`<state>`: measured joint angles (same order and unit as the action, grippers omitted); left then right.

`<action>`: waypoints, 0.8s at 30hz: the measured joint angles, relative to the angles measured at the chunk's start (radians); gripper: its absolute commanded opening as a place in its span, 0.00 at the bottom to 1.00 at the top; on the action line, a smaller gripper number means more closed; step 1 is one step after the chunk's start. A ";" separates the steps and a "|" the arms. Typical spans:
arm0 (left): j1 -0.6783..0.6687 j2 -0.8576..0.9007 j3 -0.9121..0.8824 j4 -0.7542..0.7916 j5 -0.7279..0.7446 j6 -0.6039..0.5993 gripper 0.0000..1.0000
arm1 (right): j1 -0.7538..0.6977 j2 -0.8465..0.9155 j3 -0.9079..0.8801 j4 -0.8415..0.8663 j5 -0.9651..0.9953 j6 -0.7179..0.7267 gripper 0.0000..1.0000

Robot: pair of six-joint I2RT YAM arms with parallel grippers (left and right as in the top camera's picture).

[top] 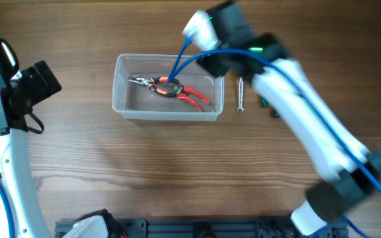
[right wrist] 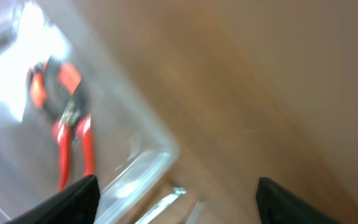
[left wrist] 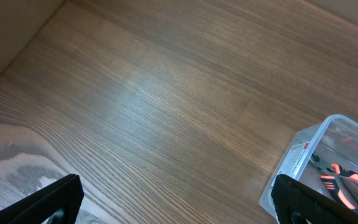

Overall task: Pack container
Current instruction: 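Grasp the red-and-black screwdriver with the right gripper, lower into container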

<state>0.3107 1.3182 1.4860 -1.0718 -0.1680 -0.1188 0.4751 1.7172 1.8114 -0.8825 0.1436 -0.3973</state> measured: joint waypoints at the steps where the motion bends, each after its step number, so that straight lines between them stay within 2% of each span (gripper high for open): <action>1: 0.000 0.000 0.000 0.000 0.000 0.000 1.00 | -0.053 -0.064 0.019 -0.022 0.003 0.074 0.88; 4: 0.000 0.000 0.000 0.000 0.000 0.000 1.00 | -0.195 -0.132 0.039 -0.125 0.015 0.238 0.88; 7: 0.000 0.000 0.000 0.000 0.000 0.000 1.00 | -0.307 -0.112 -0.029 -0.188 0.002 0.346 0.88; 10: 0.000 0.000 0.000 0.000 0.000 0.000 1.00 | -0.383 -0.025 -0.180 -0.181 -0.069 0.408 0.79; 16: 0.000 0.000 0.000 0.000 0.000 0.000 1.00 | -0.413 0.132 -0.417 -0.107 -0.221 0.523 0.81; 24: 0.000 0.000 0.000 0.000 0.000 0.000 1.00 | -0.414 0.216 -0.422 -0.055 -0.248 0.648 0.82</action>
<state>0.3107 1.3182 1.4860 -1.0718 -0.1680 -0.1188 0.0616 1.9335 1.3895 -0.9375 -0.1047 0.2504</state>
